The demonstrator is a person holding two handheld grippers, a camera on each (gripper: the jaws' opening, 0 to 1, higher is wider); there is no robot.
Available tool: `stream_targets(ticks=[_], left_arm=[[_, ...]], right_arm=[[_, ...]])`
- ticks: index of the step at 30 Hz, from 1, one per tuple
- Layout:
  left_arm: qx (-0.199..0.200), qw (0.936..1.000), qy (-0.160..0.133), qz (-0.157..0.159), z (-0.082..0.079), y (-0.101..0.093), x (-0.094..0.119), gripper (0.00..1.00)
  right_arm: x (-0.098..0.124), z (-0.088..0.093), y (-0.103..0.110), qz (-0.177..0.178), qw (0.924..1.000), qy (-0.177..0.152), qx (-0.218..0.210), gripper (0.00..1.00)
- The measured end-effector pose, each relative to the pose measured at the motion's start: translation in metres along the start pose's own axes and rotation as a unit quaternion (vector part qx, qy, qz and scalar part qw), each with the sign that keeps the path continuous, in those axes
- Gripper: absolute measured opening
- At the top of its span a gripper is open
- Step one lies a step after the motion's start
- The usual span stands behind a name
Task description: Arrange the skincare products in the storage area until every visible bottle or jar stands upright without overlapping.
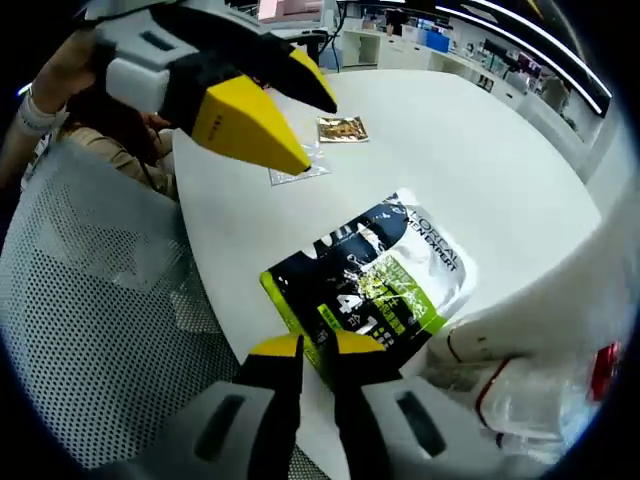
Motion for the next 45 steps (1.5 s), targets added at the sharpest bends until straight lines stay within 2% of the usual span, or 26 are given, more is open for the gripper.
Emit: stream_targets(ticks=[7,12,15,24,32,35,45], left_arm=[[0.020,0.9996,-0.018,-0.001,0.005,-0.007,0.014,0.36],[0.024,0.9992,-0.031,0.001,0.004,-0.009,0.021,0.44],[0.029,0.9988,-0.039,0.002,0.001,-0.008,0.024,0.45],[0.036,0.9978,-0.055,-0.003,-0.002,-0.013,0.036,0.50],[0.049,0.9965,-0.067,-0.010,-0.001,-0.016,0.040,0.50],[0.055,0.9957,-0.073,-0.017,-0.001,-0.015,0.043,0.51],[0.064,0.9946,-0.072,-0.040,0.005,-0.009,0.054,0.52]], right_arm=[[0.037,-0.011,0.005,0.015,0.9987,-0.046,0.015,0.13],[0.067,-0.017,0.008,0.030,0.9953,-0.093,0.004,0.16],[0.078,-0.015,0.009,0.039,0.9935,-0.106,-0.004,0.17],[0.112,-0.014,0.002,0.080,0.9890,-0.121,-0.032,0.30],[0.143,-0.009,-0.020,0.133,0.9824,-0.125,-0.039,0.46],[0.148,-0.004,-0.027,0.152,0.9786,-0.127,-0.056,0.56],[0.146,0.009,-0.036,0.161,0.9776,-0.115,-0.072,0.65]])
Point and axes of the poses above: the point that each gripper's makers call its tool centre point, and the gripper's own axes: x roughly backward along the fingers, y roughly to its left, z roughly out of its underside, the point moved 4 cm from there along x, roughly backward along the fingers, and after that the axes turned 10 degrees about x, right-handed, at the moved point
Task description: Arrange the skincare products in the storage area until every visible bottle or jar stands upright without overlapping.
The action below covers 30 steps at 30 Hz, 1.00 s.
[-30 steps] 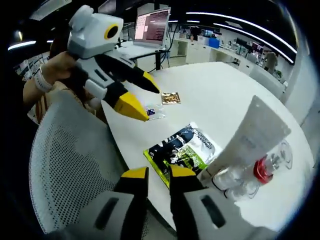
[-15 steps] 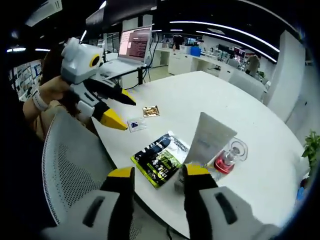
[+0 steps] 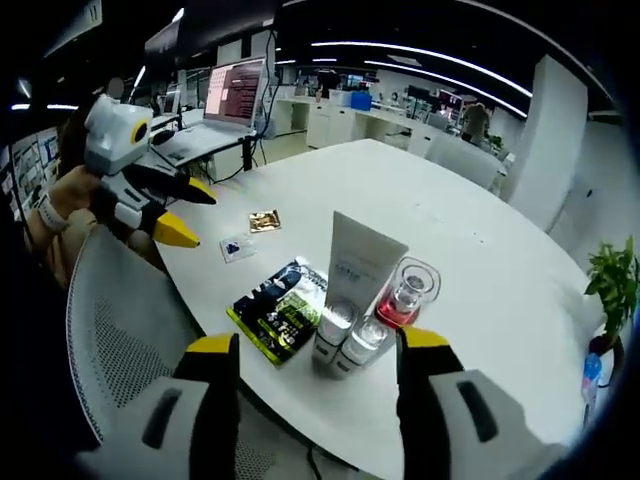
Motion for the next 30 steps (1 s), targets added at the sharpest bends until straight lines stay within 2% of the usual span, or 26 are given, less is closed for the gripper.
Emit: stream_targets(ticks=[7,16,20,28,30], left_arm=[[-0.014,0.9999,0.000,-0.009,-0.005,0.005,0.007,0.55],[-0.015,0.9996,-0.005,-0.022,-0.007,0.014,0.017,0.58],[-0.017,0.9994,0.000,-0.029,-0.005,0.020,0.019,0.64],[-0.019,0.9996,0.010,-0.019,-0.003,0.021,0.012,0.76],[-0.018,0.9996,0.012,-0.016,-0.002,0.021,0.009,0.75]], right_arm=[[0.003,-0.005,-0.010,0.025,0.9995,-0.012,-0.017,0.70],[0.007,-0.006,-0.020,0.037,0.9990,-0.013,-0.022,0.77],[0.007,-0.003,-0.019,0.035,0.9991,-0.012,-0.022,0.80],[0.006,0.004,-0.016,0.037,0.9987,-0.014,-0.031,0.87],[0.005,0.011,-0.017,0.040,0.9986,0.005,-0.035,0.89]])
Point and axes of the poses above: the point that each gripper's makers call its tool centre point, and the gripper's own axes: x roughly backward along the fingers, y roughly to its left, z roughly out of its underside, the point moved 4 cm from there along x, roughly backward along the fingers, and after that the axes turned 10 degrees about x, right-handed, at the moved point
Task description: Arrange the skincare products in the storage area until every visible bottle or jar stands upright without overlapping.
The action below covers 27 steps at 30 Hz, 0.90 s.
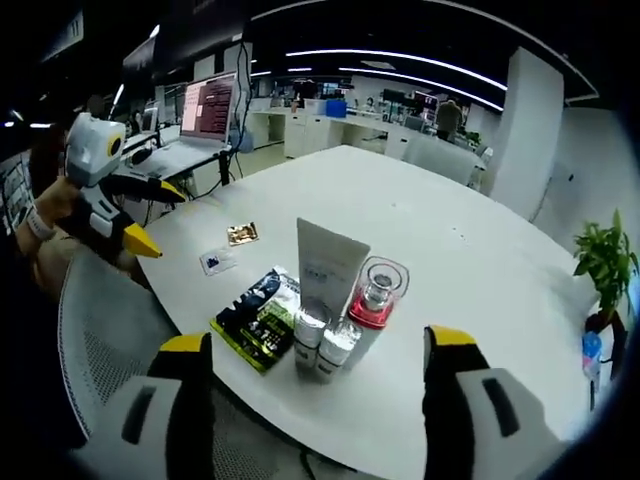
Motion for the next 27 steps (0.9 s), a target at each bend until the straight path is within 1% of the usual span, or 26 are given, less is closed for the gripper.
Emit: stream_targets(ticks=[1,3,6,8,12,14,17,19,21,23,26,27], left_arm=[[0.002,1.0000,0.003,0.002,0.001,0.000,-0.002,0.78],[0.002,1.0000,0.006,0.003,0.002,0.000,-0.004,0.82],[-0.001,0.9999,0.012,0.002,0.004,0.000,-0.005,0.85],[0.002,0.9999,0.013,0.003,0.004,0.000,-0.005,0.87],[0.005,0.9998,0.018,-0.002,0.006,0.002,-0.006,0.92],[0.006,0.9998,0.019,-0.006,0.006,0.003,-0.006,0.93],[0.006,0.9998,0.016,-0.009,0.006,0.004,-0.007,0.97],[0.007,0.9998,0.017,-0.011,0.006,0.005,-0.009,0.97],[0.012,0.9993,0.017,-0.029,0.008,0.010,-0.010,0.97],[0.013,0.9990,0.025,-0.036,0.011,0.014,-0.012,0.97],[0.016,0.9987,0.030,-0.037,0.015,0.018,-0.015,0.97],[0.021,0.9983,0.040,-0.036,0.019,0.020,-0.018,0.97]], right_arm=[[-0.001,0.002,-0.002,0.007,1.0000,0.005,-0.001,0.93],[-0.001,0.005,-0.005,0.010,0.9999,0.006,0.000,0.95],[0.002,0.005,-0.008,0.012,0.9999,0.000,-0.011,0.98],[0.002,0.006,-0.008,0.012,0.9999,-0.001,-0.009,0.99],[0.003,0.004,-0.009,0.020,0.9997,-0.010,-0.001,0.99],[0.003,0.004,-0.008,0.016,0.9998,-0.008,-0.001,0.99],[0.000,0.004,-0.006,0.011,0.9999,-0.006,-0.003,1.00],[0.000,0.004,-0.005,0.012,0.9999,-0.003,-0.001,1.00],[0.001,0.002,-0.006,0.014,0.9999,-0.009,0.000,1.00],[0.001,0.001,-0.006,0.013,0.9999,-0.010,0.000,1.00],[0.000,0.001,-0.007,0.015,0.9998,-0.008,0.005,1.00],[0.000,0.001,-0.007,0.015,0.9998,-0.008,0.004,1.00]])
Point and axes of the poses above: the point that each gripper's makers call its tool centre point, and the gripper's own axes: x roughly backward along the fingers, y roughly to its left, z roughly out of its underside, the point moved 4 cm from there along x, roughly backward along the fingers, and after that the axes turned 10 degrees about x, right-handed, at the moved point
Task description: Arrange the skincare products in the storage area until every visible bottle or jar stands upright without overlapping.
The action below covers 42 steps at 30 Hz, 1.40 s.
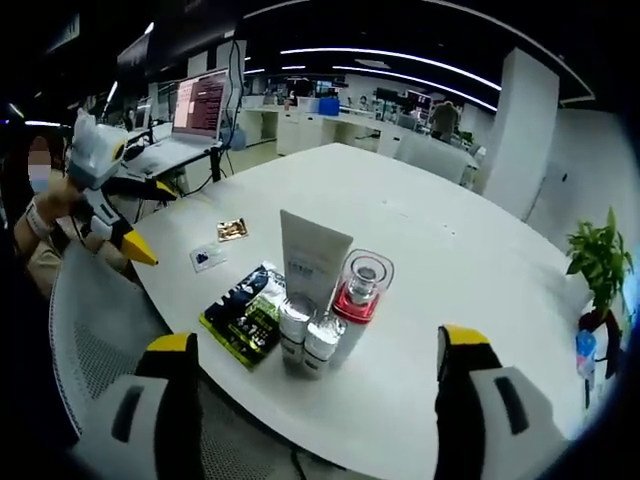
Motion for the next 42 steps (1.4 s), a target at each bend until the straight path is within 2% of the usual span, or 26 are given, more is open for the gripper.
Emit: stream_targets(ticks=[2,6,10,15,17,20,28,34,36,42], left_arm=[[0.009,0.9996,0.026,0.002,0.010,0.003,-0.006,0.97],[0.016,0.9993,0.033,0.005,0.017,0.008,-0.015,0.97],[0.016,0.9993,0.029,0.016,0.017,0.010,-0.024,0.97],[0.016,0.9983,0.056,0.004,0.023,0.021,-0.037,0.97],[0.021,0.9982,0.057,0.004,0.022,0.023,-0.039,0.97],[0.025,0.9983,0.052,0.002,0.020,0.024,-0.042,0.97],[0.027,0.9971,0.071,0.004,0.023,0.027,-0.052,0.97],[0.037,0.9963,0.078,-0.007,0.023,0.033,-0.056,0.92],[0.039,0.9955,0.086,-0.013,0.025,0.036,-0.058,0.87],[0.047,0.9944,0.094,-0.008,0.026,0.035,-0.062,0.78]], right_arm=[[-0.001,-0.001,0.001,-0.004,1.0000,-0.004,-0.005,1.00],[-0.001,-0.002,0.003,-0.006,0.9999,-0.010,-0.010,1.00],[0.000,-0.001,0.002,-0.005,0.9999,-0.010,-0.008,1.00],[0.000,-0.001,0.001,-0.003,0.9999,-0.011,-0.011,0.99],[0.001,-0.001,0.000,-0.002,0.9999,-0.011,-0.011,0.99],[0.003,-0.001,-0.002,-0.001,0.9999,-0.012,-0.012,0.95],[0.004,-0.003,-0.001,-0.004,0.9996,-0.019,-0.019,0.86],[0.005,-0.002,-0.002,-0.002,0.9994,-0.023,-0.024,0.82],[0.006,-0.001,-0.002,-0.001,0.9994,-0.023,-0.025,0.82],[0.007,0.000,-0.004,0.005,0.9993,-0.024,-0.030,0.82]])
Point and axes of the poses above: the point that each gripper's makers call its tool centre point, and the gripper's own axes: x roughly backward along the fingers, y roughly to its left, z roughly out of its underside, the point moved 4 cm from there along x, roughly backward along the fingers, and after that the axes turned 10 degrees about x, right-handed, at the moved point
